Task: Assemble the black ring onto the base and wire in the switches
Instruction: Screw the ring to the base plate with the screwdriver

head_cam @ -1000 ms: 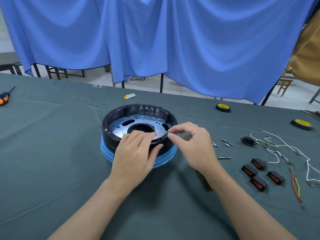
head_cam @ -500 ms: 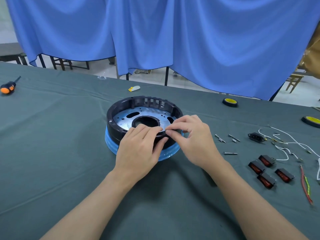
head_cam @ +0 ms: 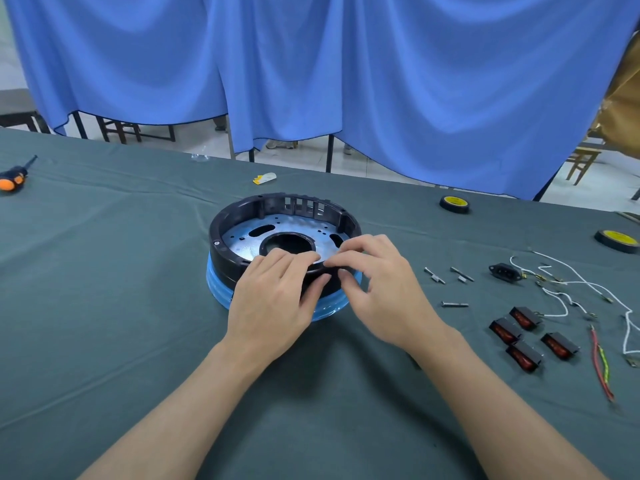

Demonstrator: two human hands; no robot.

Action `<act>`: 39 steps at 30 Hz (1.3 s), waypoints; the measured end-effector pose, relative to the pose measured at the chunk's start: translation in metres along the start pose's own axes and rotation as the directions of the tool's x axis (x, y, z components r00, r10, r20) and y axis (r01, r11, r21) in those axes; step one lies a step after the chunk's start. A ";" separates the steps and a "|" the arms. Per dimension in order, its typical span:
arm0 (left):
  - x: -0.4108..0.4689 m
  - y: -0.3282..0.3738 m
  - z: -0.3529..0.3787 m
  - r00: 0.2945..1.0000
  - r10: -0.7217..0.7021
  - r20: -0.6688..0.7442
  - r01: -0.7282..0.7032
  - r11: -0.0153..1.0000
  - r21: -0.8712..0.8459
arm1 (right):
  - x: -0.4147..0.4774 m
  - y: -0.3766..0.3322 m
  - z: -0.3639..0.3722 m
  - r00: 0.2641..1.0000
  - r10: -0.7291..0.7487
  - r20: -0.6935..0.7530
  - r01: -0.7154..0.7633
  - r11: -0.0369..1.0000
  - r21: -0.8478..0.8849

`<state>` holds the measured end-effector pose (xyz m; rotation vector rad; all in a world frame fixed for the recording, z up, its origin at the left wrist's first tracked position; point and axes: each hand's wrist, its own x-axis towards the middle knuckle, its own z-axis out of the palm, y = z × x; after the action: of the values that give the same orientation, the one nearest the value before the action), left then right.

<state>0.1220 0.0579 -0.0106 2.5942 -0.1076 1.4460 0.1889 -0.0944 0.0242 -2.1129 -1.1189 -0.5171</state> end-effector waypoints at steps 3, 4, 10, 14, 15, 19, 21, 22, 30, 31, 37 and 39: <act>0.001 0.001 -0.001 0.999 0.034 -0.016 -0.033 0.999 0.032 | 0.000 0.000 0.001 0.999 0.037 0.011 -0.037 0.999 0.003; 0.002 0.001 -0.002 0.999 0.043 -0.004 -0.042 0.997 0.057 | -0.001 -0.001 0.001 0.998 0.059 0.019 -0.060 0.998 0.019; 0.018 0.005 -0.011 0.913 -0.149 0.379 0.008 0.937 0.348 | -0.006 -0.003 -0.005 0.985 0.118 0.124 -0.113 0.993 -0.045; 0.040 0.002 -0.010 0.790 -0.223 0.572 -0.049 0.906 0.420 | -0.015 -0.010 0.000 0.969 0.232 0.089 -0.240 0.966 0.095; 0.047 0.001 -0.009 0.748 -0.248 0.616 -0.016 0.921 0.390 | -0.016 -0.012 0.001 0.949 0.311 0.045 -0.314 0.936 0.158; 0.060 0.003 -0.011 0.583 -0.308 0.752 0.076 0.942 0.327 | -0.012 -0.023 -0.003 0.718 0.683 0.134 -0.630 0.555 0.544; 0.059 0.003 -0.012 0.580 -0.307 0.755 0.078 0.943 0.324 | -0.011 -0.026 -0.007 0.609 0.734 0.300 -0.673 0.279 0.685; 0.059 0.003 -0.012 0.592 -0.302 0.747 0.078 0.944 0.320 | -0.012 -0.026 -0.007 0.576 0.731 0.365 -0.676 0.176 0.715; 0.056 0.000 -0.017 0.616 -0.270 0.740 0.070 0.955 0.289 | -0.013 -0.028 -0.005 0.516 0.707 0.484 -0.642 -0.055 0.765; 0.057 -0.001 -0.018 0.617 -0.272 0.739 0.077 0.955 0.288 | -0.012 -0.026 -0.005 0.512 0.710 0.484 -0.632 -0.071 0.772; 0.062 -0.001 -0.027 0.628 -0.269 0.730 0.148 0.963 0.227 | -0.009 -0.018 -0.008 0.476 0.701 0.532 -0.633 -0.147 0.760; 0.066 0.002 -0.031 0.626 -0.261 0.735 0.156 0.965 0.209 | -0.011 -0.019 -0.010 0.455 0.629 0.630 -0.614 -0.291 0.734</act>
<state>0.1304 0.0634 0.0620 3.0032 0.1915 0.1996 0.1672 -0.1003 0.0319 -1.0673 0.1044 0.6788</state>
